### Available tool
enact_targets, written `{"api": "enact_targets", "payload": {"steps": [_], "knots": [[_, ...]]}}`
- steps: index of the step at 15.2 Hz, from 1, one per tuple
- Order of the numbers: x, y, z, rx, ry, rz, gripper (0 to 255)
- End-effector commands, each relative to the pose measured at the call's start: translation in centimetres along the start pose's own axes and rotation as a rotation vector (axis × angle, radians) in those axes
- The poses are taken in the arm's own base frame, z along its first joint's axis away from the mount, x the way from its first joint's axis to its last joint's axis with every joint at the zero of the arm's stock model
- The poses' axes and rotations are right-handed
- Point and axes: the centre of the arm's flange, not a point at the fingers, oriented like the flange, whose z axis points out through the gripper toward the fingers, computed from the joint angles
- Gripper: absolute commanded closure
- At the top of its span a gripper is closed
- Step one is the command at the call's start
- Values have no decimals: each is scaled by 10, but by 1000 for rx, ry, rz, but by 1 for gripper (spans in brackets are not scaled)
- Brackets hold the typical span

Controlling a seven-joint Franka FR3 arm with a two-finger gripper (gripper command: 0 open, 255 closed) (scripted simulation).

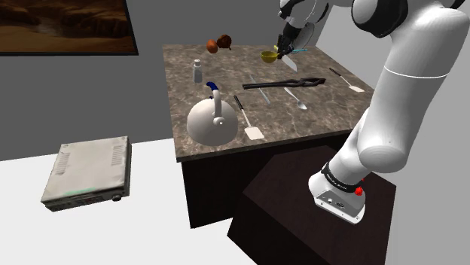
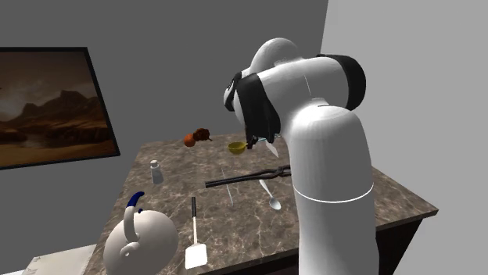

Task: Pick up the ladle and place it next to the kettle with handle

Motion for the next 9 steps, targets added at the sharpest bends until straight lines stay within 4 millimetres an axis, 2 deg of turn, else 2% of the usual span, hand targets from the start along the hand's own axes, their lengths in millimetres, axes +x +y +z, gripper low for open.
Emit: {"api": "enact_targets", "payload": {"steps": [1,9], "knots": [[1,1,-11,0,0,0,255],[4,8,-52,0,0,0,255]]}}
